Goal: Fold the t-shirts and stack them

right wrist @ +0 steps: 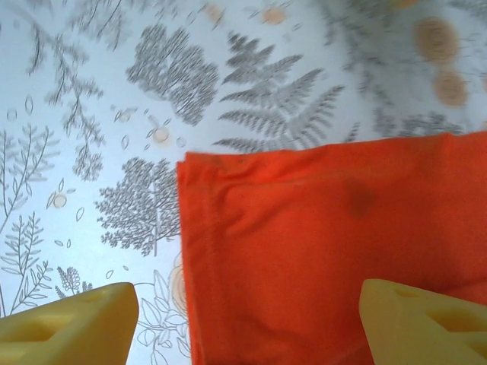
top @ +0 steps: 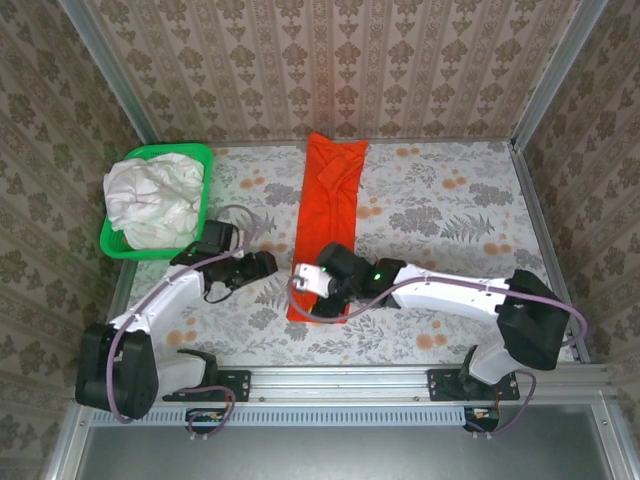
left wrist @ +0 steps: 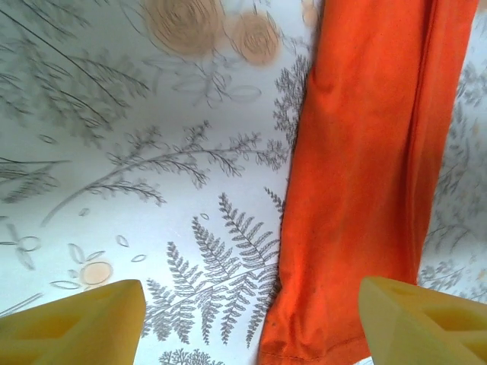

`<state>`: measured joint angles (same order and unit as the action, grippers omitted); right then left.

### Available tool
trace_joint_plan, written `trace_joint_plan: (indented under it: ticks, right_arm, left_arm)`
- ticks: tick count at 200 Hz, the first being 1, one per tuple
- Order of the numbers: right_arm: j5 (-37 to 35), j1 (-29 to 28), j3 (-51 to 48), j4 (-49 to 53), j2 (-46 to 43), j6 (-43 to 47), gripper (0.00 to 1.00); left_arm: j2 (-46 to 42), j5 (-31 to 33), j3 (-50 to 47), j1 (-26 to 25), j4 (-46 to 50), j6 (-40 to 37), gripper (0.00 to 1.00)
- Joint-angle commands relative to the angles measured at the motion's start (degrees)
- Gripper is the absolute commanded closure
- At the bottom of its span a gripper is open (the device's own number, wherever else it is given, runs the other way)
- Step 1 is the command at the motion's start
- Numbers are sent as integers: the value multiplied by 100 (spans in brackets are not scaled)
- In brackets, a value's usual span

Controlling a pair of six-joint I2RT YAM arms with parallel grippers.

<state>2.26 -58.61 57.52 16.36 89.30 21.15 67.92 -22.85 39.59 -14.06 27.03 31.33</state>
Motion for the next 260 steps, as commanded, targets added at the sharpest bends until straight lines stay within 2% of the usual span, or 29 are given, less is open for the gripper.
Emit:
trace_joint_plan:
  ticks: [1,38,83,103,122,135,149,169,199,260]
  right_arm:
    - [-565,-139,-110,-225,388,377,26]
    - [-621,-160,-103,-543,913,396,31]
    - [-254,-160,-1,-487,1424,539,33]
    - [-208,-151,21,-433,1608,578,35]
    - [-226,-134,15,-467,1696,597,43]
    - [-228,-108,23,-460,1730,608,51]
    - [-227,-67,23,-445,1731,653,64]
    - [-217,14,49,-389,1690,711,75]
    - [-151,102,83,-258,1567,782,100]
    - [-50,196,44,330,705,620,100]
  left_arm:
    - [-326,-352,346,384,747,-389,24]
    - [-798,-661,297,933,1041,-371,22]
    - [-1037,-680,42,1021,1007,-386,19]
    - [-1076,-646,60,1028,1013,-512,11]
    - [-1150,-614,87,1036,976,-688,0]
    - [-1230,-573,101,1037,925,-782,0]
    - [-1355,-545,87,1038,846,-926,0]
    - [-1599,-424,72,1049,711,-1145,0]
    - [-1967,-159,77,1065,659,-1656,0]
    - [-2182,-363,192,1068,391,-2599,0]
